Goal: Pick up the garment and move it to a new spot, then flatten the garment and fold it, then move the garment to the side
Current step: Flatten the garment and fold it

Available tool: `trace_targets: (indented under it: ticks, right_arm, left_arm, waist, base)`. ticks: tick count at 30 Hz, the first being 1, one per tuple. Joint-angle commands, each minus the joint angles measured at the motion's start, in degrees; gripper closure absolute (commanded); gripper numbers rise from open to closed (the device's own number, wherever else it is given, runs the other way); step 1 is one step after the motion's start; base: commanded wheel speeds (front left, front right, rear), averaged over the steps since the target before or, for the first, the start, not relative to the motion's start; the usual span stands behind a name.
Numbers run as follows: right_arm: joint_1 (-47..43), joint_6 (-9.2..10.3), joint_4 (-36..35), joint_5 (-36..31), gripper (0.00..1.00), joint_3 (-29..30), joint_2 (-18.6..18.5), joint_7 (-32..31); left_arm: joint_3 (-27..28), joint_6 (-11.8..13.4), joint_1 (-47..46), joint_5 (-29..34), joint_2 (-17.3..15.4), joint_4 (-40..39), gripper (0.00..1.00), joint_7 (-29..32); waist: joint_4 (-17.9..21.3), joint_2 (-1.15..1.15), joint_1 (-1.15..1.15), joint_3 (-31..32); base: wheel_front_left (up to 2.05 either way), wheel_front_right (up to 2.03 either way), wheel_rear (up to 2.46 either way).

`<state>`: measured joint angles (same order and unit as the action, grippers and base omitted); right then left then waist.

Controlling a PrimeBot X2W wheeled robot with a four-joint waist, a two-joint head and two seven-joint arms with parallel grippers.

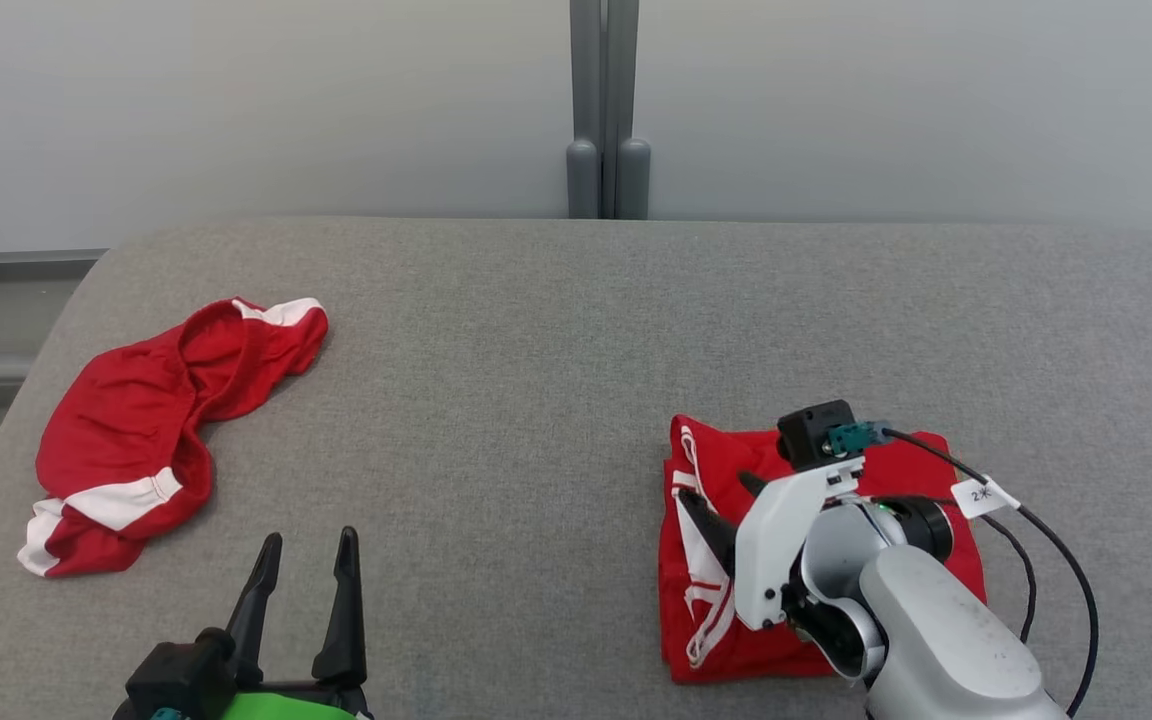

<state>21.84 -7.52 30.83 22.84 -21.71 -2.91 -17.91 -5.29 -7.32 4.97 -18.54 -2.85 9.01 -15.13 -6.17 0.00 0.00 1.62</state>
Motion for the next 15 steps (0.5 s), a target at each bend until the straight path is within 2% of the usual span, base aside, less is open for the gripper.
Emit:
trace_targets:
  ticks: [1,4,7,15]
  right_arm:
    - [1.33,0.07,-0.88,2.26,0.0,-0.35,-0.05,1.57]
    - [2.02,0.07,-1.75,5.0,0.0,0.48,-0.1,5.3]
    - [2.52,0.07,-1.88,4.56,0.0,2.81,-0.12,9.07]
    - [-2.76,0.06,-2.54,-6.59,0.0,14.71,-0.91,19.41]
  left_arm:
    - [0.41,-0.19,0.37,-0.38,-0.1,-0.17,0.0,-0.01]
    - [0.55,-0.15,0.7,-0.46,-0.1,-0.31,0.0,-0.01]
    - [0.53,-0.13,0.94,-0.68,-0.1,-0.37,0.0,-0.01]
    - [-0.46,-0.14,0.21,-0.64,-0.1,0.2,0.0,-0.01]
  waist:
    - [0.41,0.0,0.0,0.15]
    - [1.09,0.0,0.0,0.29]
    - [1.78,0.0,0.0,0.49]
    - [2.8,0.0,0.0,1.46]
  base:
    - [0.0,0.0,0.0]
    - [0.0,0.0,0.0]
    - [0.0,0.0,0.0]
    - [0.0,0.0,0.0]
